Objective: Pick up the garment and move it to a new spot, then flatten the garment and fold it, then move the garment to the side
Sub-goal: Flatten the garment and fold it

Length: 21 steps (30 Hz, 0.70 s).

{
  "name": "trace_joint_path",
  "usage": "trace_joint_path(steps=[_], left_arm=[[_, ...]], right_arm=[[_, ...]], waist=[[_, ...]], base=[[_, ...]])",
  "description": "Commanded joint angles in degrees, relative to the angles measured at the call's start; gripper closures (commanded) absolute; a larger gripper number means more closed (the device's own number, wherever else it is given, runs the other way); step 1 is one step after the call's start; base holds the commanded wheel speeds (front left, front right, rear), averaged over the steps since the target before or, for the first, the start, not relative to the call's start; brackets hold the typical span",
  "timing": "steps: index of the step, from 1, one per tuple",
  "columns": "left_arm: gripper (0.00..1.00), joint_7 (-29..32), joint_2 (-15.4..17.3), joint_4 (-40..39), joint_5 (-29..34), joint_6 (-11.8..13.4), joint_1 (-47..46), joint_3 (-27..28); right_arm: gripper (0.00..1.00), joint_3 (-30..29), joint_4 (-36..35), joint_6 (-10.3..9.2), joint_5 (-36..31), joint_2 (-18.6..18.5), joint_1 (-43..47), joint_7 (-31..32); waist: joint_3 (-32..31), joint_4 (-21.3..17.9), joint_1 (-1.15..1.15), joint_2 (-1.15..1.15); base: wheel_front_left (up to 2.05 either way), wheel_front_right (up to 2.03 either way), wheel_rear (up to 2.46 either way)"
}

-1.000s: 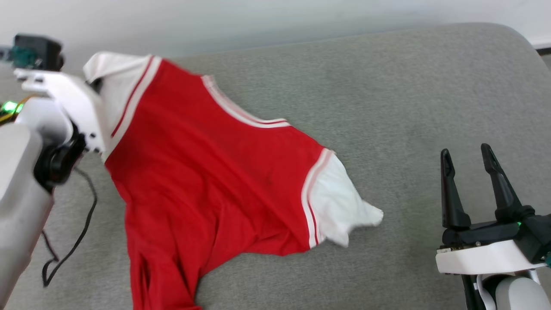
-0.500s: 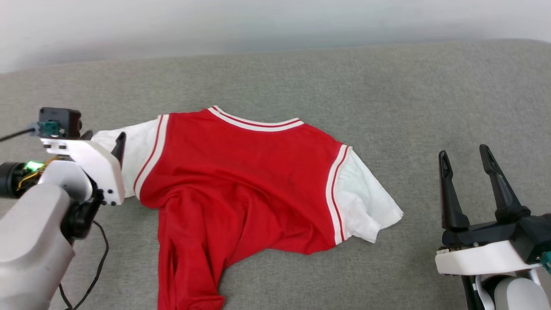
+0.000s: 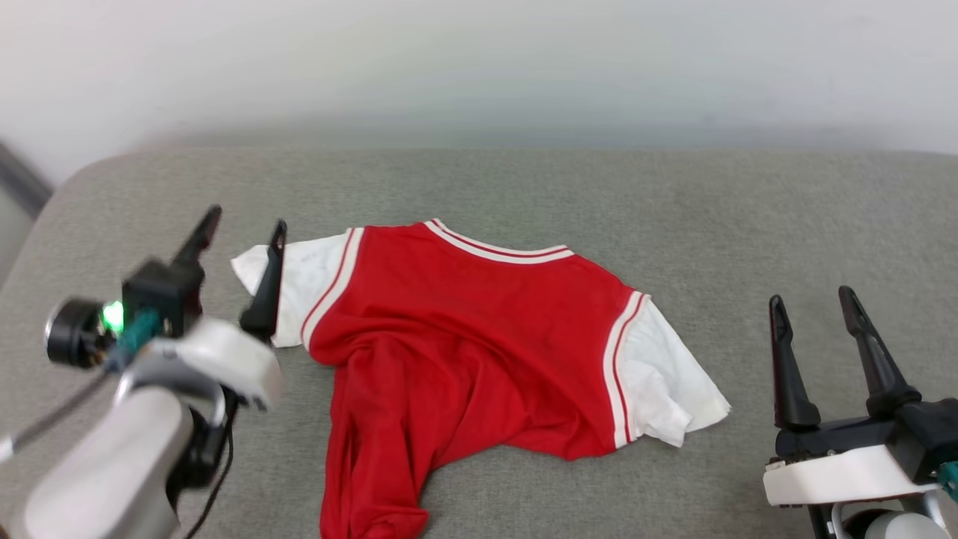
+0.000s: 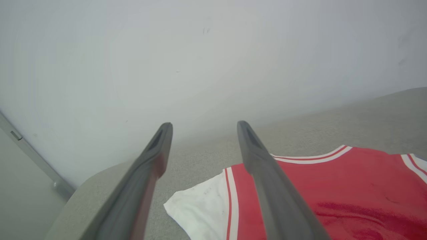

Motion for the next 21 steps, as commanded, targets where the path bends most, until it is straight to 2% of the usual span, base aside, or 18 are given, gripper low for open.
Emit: trace_joint_path(steps=[1, 2, 3, 7, 11, 13, 15, 16, 18, 19, 21], left_arm=[[0.0, -1.77, -0.07, -3.82, 0.48, 2.58, 4.11, 1.23], [0.0, -2.31, -0.42, -5.72, 0.58, 4.15, 5.91, 2.16], [0.0, -2.31, -0.42, -5.72, 0.58, 4.15, 5.91, 2.16], [0.0, -3.08, -1.43, -13.84, 2.29, 8.6, 14.08, 4.57], [0.0, -3.14, -3.61, -20.42, 5.03, 10.53, 19.96, 8.05], [0.0, -3.1, -4.61, -22.03, 6.23, 10.36, 21.58, 9.32], [0.0, -3.11, -5.49, -22.77, 7.31, 9.67, 22.39, 10.18], [0.0, -3.11, -6.2, -22.76, 8.21, 8.87, 22.74, 10.65], [0.0, -3.11, -6.85, -22.56, 8.99, 8.04, 22.55, 11.15], [0.0, -3.11, -6.85, -22.56, 8.99, 8.04, 22.55, 11.15], [0.0, -3.12, -7.18, -22.34, 9.58, 7.23, 22.16, 11.66]], right_arm=[[0.0, -0.04, -0.46, -0.02, -0.43, 0.07, 0.88, 0.34], [0.0, 0.09, -0.57, -0.03, -0.63, 0.07, 1.13, 0.57], [0.0, 0.09, -0.57, -0.03, -0.63, 0.07, 1.13, 0.57], [0.0, 0.03, -1.15, -0.03, -0.88, 0.07, 1.73, 1.5], [0.0, 0.32, -2.14, -0.03, -0.75, 0.07, 1.96, 5.42], [0.0, 0.95, -2.53, -0.02, 0.29, -0.81, 1.71, 10.24], [0.0, 2.12, -2.78, -0.03, 2.02, -3.27, 1.05, 16.62], [0.0, 3.81, -3.15, -0.02, 4.06, -6.14, 0.28, 24.33], [0.0, 4.98, -3.2, -0.03, 7.13, -8.64, -0.46, 32.6], [0.0, 4.98, -3.2, -0.03, 7.13, -8.64, -0.46, 32.6], [0.0, 5.9, -2.85, -0.03, 8.43, -11.94, -1.06, 40.86]], waist=[[-0.93, 1.09, 0.0, 0.0], [-1.02, 1.21, 0.0, 0.0], [-1.02, 1.21, 0.0, 0.0], [-1.04, 1.7, 0.0, 0.0], [0.01, 2.66, 0.0, 0.0], [0.54, 3.27, 0.0, 0.0], [1.12, 3.82, 0.0, 0.0], [1.8, 4.27, 0.0, 0.0], [2.41, 4.63, 0.0, 0.0], [2.41, 4.63, 0.0, 0.0], [3.14, 5.1, 0.0, 0.0]], base=[[0.0, 0.0, 0.0], [0.0, 0.0, 0.0], [0.0, 0.0, 0.0], [0.0, 0.0, 0.0], [0.0, 0.0, 0.0], [0.0, 0.0, 0.0], [0.0, 0.0, 0.0], [0.0, 0.0, 0.0], [0.0, 0.0, 0.0], [0.0, 0.0, 0.0], [0.0, 0.0, 0.0]])
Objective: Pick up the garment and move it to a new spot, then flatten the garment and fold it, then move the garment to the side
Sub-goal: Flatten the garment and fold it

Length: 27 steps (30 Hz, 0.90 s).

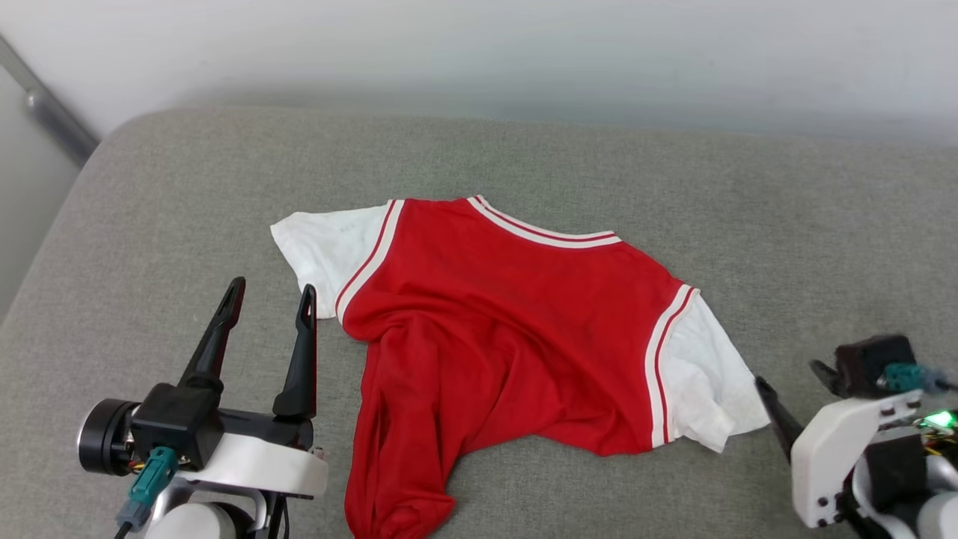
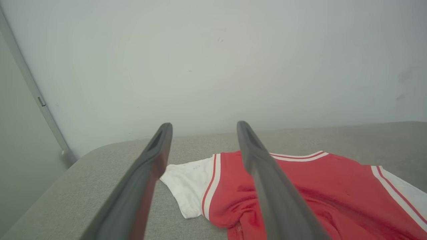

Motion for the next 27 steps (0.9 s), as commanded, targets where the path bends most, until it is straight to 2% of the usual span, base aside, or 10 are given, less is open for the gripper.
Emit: trace_joint_path(steps=[1, 4, 7, 11, 17, 18, 19, 20, 23, 27], left_arm=[[0.0, -0.13, -0.07, 0.02, 0.26, -0.09, -0.23, 0.34], [0.0, -0.13, -0.71, 0.6, 1.08, -0.96, -0.53, 0.85], [0.0, -0.14, -1.64, 0.78, 1.57, -1.64, -0.34, 1.36], [0.0, -0.14, -2.56, 1.36, 2.2, -2.71, -0.65, 1.89], [0.0, -0.14, -3.59, 2.32, 2.99, -4.04, -0.97, 2.69], [0.0, -0.14, -3.78, 2.52, 3.14, -4.12, -1.0, 2.83], [0.0, -0.14, -3.95, 2.69, 3.3, -4.41, -0.99, 2.98], [0.0, -0.14, -4.19, 2.87, 3.36, -4.55, -0.92, 3.14], [0.0, -0.14, -4.87, 3.49, 3.38, -4.99, -0.35, 3.52], [0.0, -0.14, -5.4, 4.2, 3.71, -5.53, 0.11, 3.89]], right_arm=[[0.0, -0.38, 0.03, -0.06, 0.88, 0.05, -0.68, 0.7], [0.0, -1.15, 0.67, -0.04, 2.81, -0.58, -2.06, 10.25], [0.0, -2.23, 1.57, -0.05, 3.9, -0.32, -3.02, 16.0], [0.0, -2.8, 3.25, -0.04, 3.63, -0.2, -3.66, 18.6], [0.0, -2.23, 7.29, -0.04, 3.98, 1.12, -2.46, 18.79], [0.21, -2.1, 8.32, -0.04, 4.8, 1.74, -2.02, 19.2], [0.87, -1.69, 9.22, 0.02, 5.38, 2.09, -1.69, 19.53], [1.0, -1.28, 9.87, 0.06, 5.78, 1.99, -1.43, 19.55], [1.0, -1.24, 10.6, 0.02, 4.9, -0.38, -1.43, 18.27], [1.0, -2.67, 10.19, -0.1, 3.19, -5.72, -2.94, 16.11]], waist=[[0.63, 0.54, 0.0, 0.0], [1.84, 1.46, 0.0, 0.0], [3.12, 2.59, 0.0, 0.0], [4.61, 4.41, 0.0, 0.0], [6.26, 6.23, 0.0, 0.0], [6.43, 6.39, 0.0, 0.0], [6.52, 6.51, 0.0, 0.0], [6.58, 6.61, 0.0, 0.0], [6.12, 6.49, 0.0, 0.0], [4.78, 5.84, 0.0, 0.0]], base=[[0.0, 0.0, 0.0], [0.0, 0.0, 0.0], [0.0, 0.0, 0.0], [0.0, 0.0, 0.0], [0.0, 0.0, 0.0], [0.0, 0.0, 0.0], [0.0, 0.0, 0.0], [0.0, 0.0, 0.0], [0.0, 0.0, 0.0], [0.0, 0.0, 0.0]])
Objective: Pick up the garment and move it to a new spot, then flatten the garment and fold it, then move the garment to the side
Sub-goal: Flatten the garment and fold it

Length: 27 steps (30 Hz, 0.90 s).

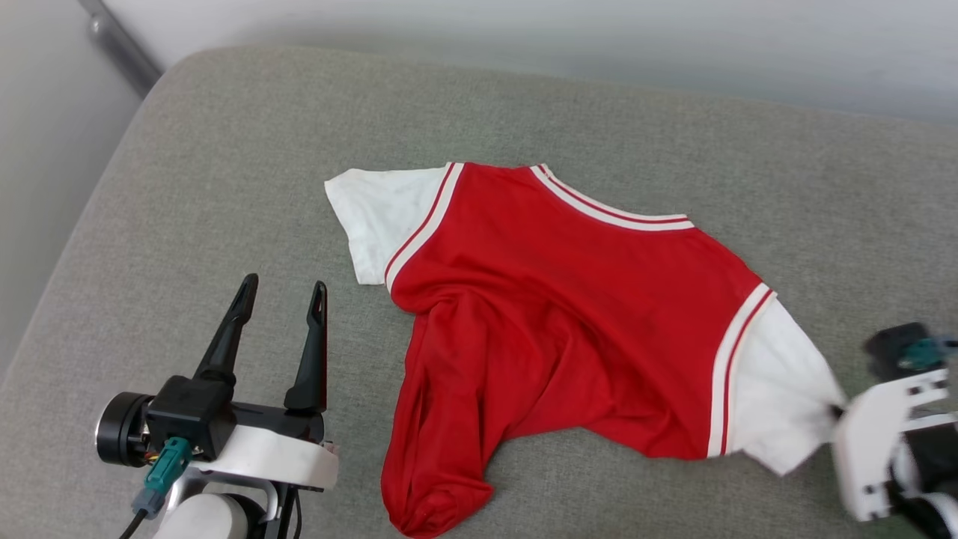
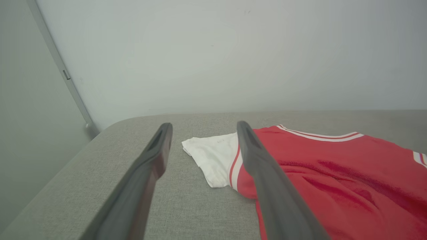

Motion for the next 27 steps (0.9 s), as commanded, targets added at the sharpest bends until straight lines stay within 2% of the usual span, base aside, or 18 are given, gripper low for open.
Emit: trace_joint_path(steps=[1, 8, 14, 16, 19, 20, 27], left_arm=[[0.0, -0.14, -0.21, 0.22, 0.45, -0.43, 0.37, 0.28], [0.0, -0.14, -1.08, 0.44, 1.06, -1.2, 0.1, 0.74], [0.0, -0.14, -1.2, 0.16, 1.47, -1.85, -0.71, 1.31], [0.0, -0.14, -1.12, 0.22, 1.62, -2.11, -1.05, 1.43], [0.0, -0.14, -0.79, 0.66, 1.66, -2.72, -1.62, 1.2], [0.0, -0.14, -0.71, 0.81, 1.68, -3.01, -2.0, 0.99], [0.0, 1.2, 0.99, 2.61, 1.72, -4.78, -5.3, 1.01]], right_arm=[[1.0, -1.23, 1.88, -0.16, -1.5, -3.57, 0.3, 0.01], [1.0, -1.83, 2.56, -0.13, -2.08, -12.46, -2.81, -0.66], [1.0, -1.78, 6.99, -0.13, -2.83, -19.15, -5.34, -2.49], [1.0, -1.73, 9.23, -0.13, -3.13, -19.88, -6.54, -3.78], [1.0, -0.58, 12.46, -0.12, -3.29, -19.11, -8.07, -6.16], [0.0, -0.34, 13.36, -0.12, -2.97, -18.31, -8.56, -7.06], [0.0, 0.09, 15.02, -0.11, -3.34, -13.52, -11.07, -15.02]], waist=[[-0.91, -0.55, 0.0, 0.0], [-2.01, -1.42, 0.0, 0.0], [-0.89, -1.78, 0.0, 0.0], [-0.39, -2.1, 0.0, 0.0], [-0.03, -2.85, 0.0, 0.0], [-0.01, -3.1, 0.0, 0.0], [-2.1, -6.17, 0.0, 0.0]], base=[[0.0, 0.0, 0.0], [0.0, 0.0, 0.0], [0.0, 0.0, 0.0], [0.0, 0.0, 0.0], [0.0, 0.0, 0.0], [0.0, 0.0, 0.0], [0.0, 0.0, 0.0]])
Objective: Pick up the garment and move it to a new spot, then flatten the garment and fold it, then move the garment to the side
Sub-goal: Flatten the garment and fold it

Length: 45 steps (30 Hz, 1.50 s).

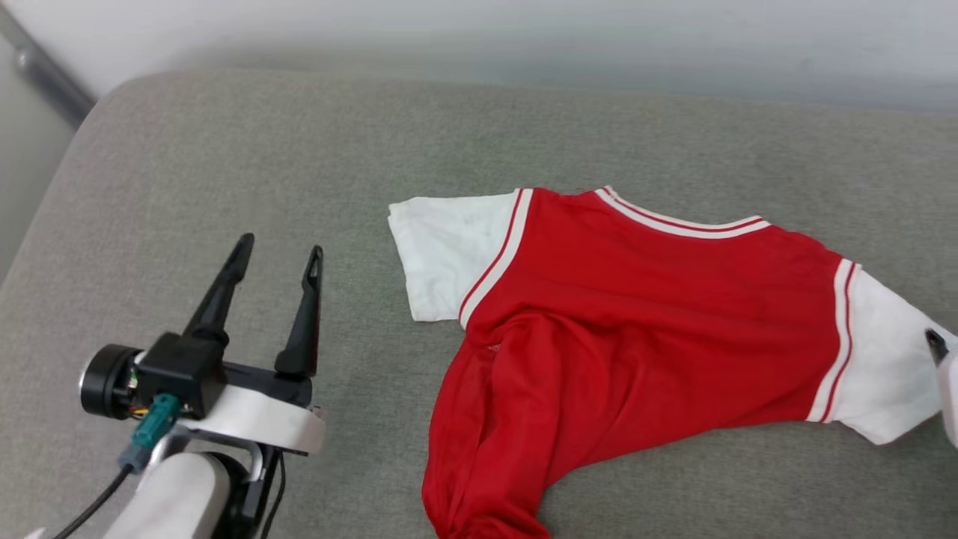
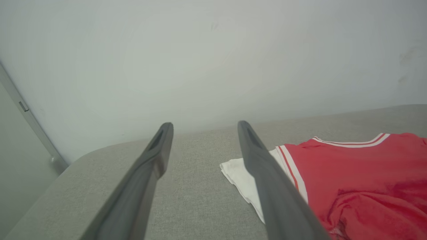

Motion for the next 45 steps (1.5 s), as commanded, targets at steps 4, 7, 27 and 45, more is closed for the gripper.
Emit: trace_joint_path(steps=[4, 7, 27, 45], left_arm=[[0.0, 0.47, 1.13, 0.21, -1.06, -1.2, -2.3, 1.13], [0.0, 1.61, 1.74, 0.28, -2.63, -2.1, -3.19, 1.8], [0.0, 38.8, 18.12, 3.36, -19.37, -14.36, -17.91, 3.1], [0.0, 69.75, 24.99, 14.98, -23.85, -15.08, -30.6, -3.88]], right_arm=[[0.0, -4.27, -3.58, -0.06, 2.12, 5.4, -0.94, -9.22], [0.0, -6.82, -7.34, -0.06, 3.73, 8.9, 1.6, -15.36], [0.0, -11.33, -30.81, -0.04, 2.6, 29.49, 11.37, -37.28], [0.0, -9.14, -26.63, -0.04, 4.21, 30.52, 8.07, -44.75]], waist=[[-2.59, -3.33, 0.0, 0.0], [-2.96, -5.07, 0.0, 0.0], [5.87, -17.09, 0.0, 0.0], [15.22, -22.87, 0.0, 0.0]], base=[[0.0, 0.0, 0.0], [0.0, 0.0, 0.0], [0.0, 0.0, 0.0], [0.0, 0.0, 0.0]])
